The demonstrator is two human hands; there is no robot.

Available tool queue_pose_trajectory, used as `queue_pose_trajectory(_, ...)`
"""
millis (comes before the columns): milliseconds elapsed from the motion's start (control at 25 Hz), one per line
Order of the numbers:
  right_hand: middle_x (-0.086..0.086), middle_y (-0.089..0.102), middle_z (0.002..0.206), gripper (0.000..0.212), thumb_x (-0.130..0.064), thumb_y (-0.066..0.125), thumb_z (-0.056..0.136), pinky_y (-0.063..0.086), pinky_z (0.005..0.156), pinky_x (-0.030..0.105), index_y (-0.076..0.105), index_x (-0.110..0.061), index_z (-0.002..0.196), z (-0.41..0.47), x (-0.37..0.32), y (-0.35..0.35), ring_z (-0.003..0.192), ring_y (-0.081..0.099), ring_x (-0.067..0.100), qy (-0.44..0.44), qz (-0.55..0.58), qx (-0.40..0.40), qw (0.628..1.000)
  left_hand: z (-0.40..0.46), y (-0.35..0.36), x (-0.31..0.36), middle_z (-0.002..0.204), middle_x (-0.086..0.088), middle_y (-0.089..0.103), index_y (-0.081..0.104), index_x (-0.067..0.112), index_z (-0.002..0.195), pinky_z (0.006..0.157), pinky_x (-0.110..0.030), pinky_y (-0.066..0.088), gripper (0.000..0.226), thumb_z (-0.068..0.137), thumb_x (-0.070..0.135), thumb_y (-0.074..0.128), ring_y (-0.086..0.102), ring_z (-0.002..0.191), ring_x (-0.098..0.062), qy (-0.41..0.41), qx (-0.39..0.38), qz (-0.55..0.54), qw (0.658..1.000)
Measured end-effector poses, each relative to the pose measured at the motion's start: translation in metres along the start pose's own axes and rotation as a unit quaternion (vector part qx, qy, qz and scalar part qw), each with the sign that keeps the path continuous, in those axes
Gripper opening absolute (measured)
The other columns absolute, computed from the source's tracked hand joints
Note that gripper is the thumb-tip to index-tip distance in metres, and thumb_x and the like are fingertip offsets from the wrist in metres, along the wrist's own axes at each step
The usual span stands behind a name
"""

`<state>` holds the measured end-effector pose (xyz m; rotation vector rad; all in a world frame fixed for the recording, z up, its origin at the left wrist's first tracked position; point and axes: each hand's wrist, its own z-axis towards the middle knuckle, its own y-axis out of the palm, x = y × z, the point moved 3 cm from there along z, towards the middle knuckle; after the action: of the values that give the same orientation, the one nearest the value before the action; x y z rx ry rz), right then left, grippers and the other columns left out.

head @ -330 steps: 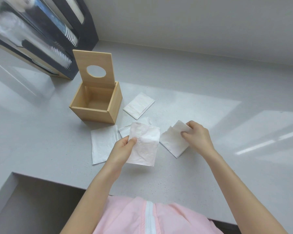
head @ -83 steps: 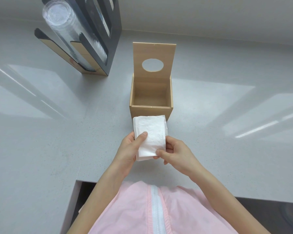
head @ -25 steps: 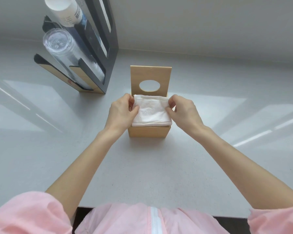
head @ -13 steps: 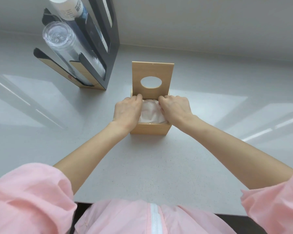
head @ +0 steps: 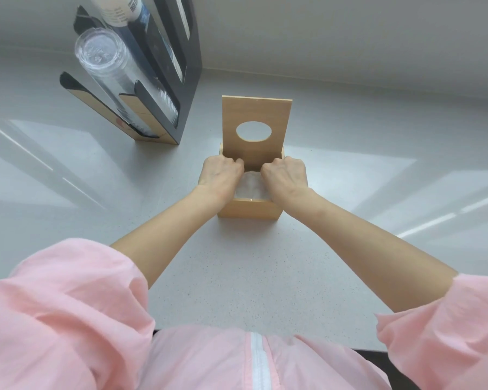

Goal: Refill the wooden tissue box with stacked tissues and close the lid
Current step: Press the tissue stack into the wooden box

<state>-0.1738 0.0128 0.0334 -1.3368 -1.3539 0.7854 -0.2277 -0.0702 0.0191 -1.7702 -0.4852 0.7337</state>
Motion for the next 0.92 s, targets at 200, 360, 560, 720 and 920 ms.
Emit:
queue_pose_trajectory(200, 0.012, 0.063, 0.112, 0.014, 0.004, 0.051, 0.083, 0.021, 0.047, 0.026, 0.050, -0.009, 0.086, -0.004, 0.007, 0.000, 0.101, 0.060, 0.032, 0.010, 0.054, 0.011, 0.998, -0.005, 0.003, -0.004, 0.104, -0.012, 0.067, 0.052, 0.004, 0.105, 0.049, -0.029, 0.022, 0.020, 0.086, 0.002, 0.049, 0.058, 0.100, -0.032, -0.012, 0.009, -0.038, 0.999)
queue_pose_trajectory(360, 0.011, 0.057, 0.114, 0.025, 0.002, 0.047, 0.086, 0.024, 0.051, 0.026, 0.054, -0.004, 0.109, -0.007, 0.006, -0.012, 0.104, 0.055, 0.030, -0.043, 0.063, 0.070, 0.995, -0.014, -0.007, -0.012, 0.111, -0.010, 0.061, 0.051, 0.006, 0.109, 0.060, -0.034, 0.030, 0.021, 0.089, 0.012, 0.049, 0.056, 0.104, -0.032, -0.016, 0.027, -0.086, 0.996)
queue_pose_trajectory(560, 0.001, 0.048, 0.065, 0.026, -0.006, 0.038, 0.090, 0.028, 0.094, 0.035, 0.046, -0.013, 0.067, -0.005, -0.006, -0.003, 0.083, 0.051, 0.029, -0.120, -0.008, -0.061, 0.991, -0.014, -0.007, -0.007, 0.092, -0.005, 0.065, 0.065, 0.016, 0.105, 0.112, -0.050, 0.009, 0.035, 0.095, 0.030, 0.034, 0.048, 0.113, -0.025, 0.087, -0.084, -0.048, 0.992)
queue_pose_trajectory(720, -0.002, 0.039, 0.059, 0.025, -0.006, 0.028, 0.092, 0.009, 0.116, 0.040, 0.051, -0.012, 0.083, 0.002, -0.009, 0.003, 0.078, 0.046, 0.024, -0.108, -0.034, -0.184, 0.977, -0.006, 0.006, -0.007, 0.116, -0.011, 0.061, 0.057, 0.010, 0.122, 0.114, -0.052, -0.010, 0.057, 0.098, 0.036, 0.012, 0.025, 0.134, -0.021, 0.109, -0.233, -0.007, 0.966)
queue_pose_trajectory(920, 0.000, 0.043, 0.061, 0.029, -0.003, 0.025, 0.089, 0.006, 0.116, 0.040, 0.052, -0.008, 0.078, 0.008, -0.010, 0.002, 0.059, 0.039, 0.013, -0.111, -0.036, -0.250, 0.961, -0.005, 0.010, -0.006, 0.126, -0.013, 0.057, 0.061, 0.005, 0.116, 0.116, -0.047, -0.005, 0.059, 0.097, 0.034, 0.013, 0.022, 0.136, -0.018, 0.094, -0.227, -0.037, 0.969)
